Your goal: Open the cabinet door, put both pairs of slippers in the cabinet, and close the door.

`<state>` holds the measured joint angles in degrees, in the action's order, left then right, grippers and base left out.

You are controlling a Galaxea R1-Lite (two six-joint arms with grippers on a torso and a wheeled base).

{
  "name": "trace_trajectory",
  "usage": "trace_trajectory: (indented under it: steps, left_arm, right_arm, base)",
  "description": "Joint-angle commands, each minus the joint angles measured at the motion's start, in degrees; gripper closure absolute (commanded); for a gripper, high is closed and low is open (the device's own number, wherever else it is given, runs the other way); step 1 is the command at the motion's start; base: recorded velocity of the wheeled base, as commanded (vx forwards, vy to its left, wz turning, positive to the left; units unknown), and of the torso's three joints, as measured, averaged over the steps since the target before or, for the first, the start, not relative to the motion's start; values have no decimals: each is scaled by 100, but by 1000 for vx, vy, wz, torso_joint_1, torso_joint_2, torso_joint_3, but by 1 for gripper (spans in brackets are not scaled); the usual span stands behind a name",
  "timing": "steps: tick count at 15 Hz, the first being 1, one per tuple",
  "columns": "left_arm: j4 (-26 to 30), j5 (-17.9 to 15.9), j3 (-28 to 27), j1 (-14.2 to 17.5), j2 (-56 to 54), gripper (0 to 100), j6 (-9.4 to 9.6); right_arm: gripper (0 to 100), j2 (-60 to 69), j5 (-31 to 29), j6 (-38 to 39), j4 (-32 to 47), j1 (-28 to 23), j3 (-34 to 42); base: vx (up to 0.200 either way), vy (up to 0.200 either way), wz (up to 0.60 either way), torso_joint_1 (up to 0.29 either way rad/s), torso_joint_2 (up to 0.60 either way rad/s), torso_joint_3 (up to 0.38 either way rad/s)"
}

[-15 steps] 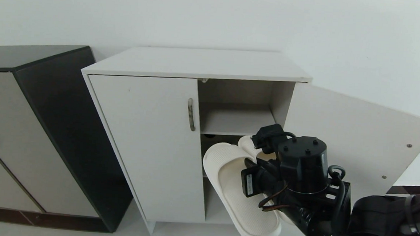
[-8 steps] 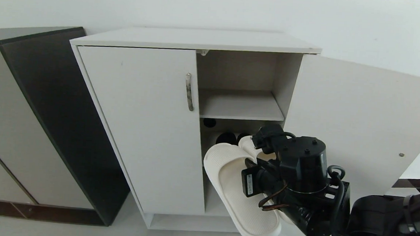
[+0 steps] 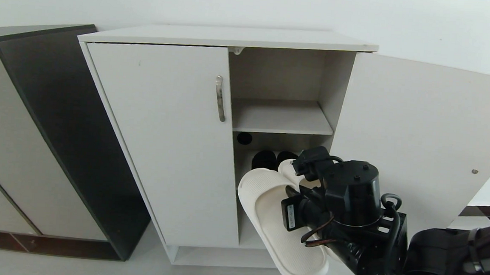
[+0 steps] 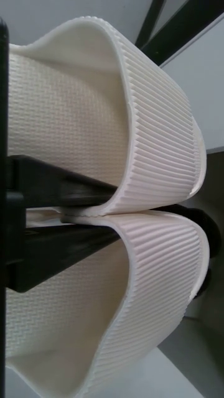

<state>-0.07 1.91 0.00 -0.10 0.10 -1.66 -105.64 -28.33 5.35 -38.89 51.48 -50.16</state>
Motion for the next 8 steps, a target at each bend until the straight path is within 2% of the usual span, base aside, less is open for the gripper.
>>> trace_trajectory:
  steps: [1,2,4,8]
  left_arm:
    - [-1,2,0,1,-1,100,-1]
    - [-1,2,0,1,-1,100,-1]
    - [-1,2,0,1,-1,100,-1]
    - [-1,2,0,1,-1,100,-1]
  right_arm:
    - [100,-79,-102,-315,-216,29,59]
    - [100,-167,-366,-386,-321,55,-72]
    - [100,-431,-1482,-271,22,108,-828]
    - [100,-325,-1983,423,1366,380,-2024]
  base:
    - [0,0,0,0,0,0]
    - [0,0,0,0,0,0]
    - [0,0,0,0,0,0]
    - [0,0,0,0,0,0]
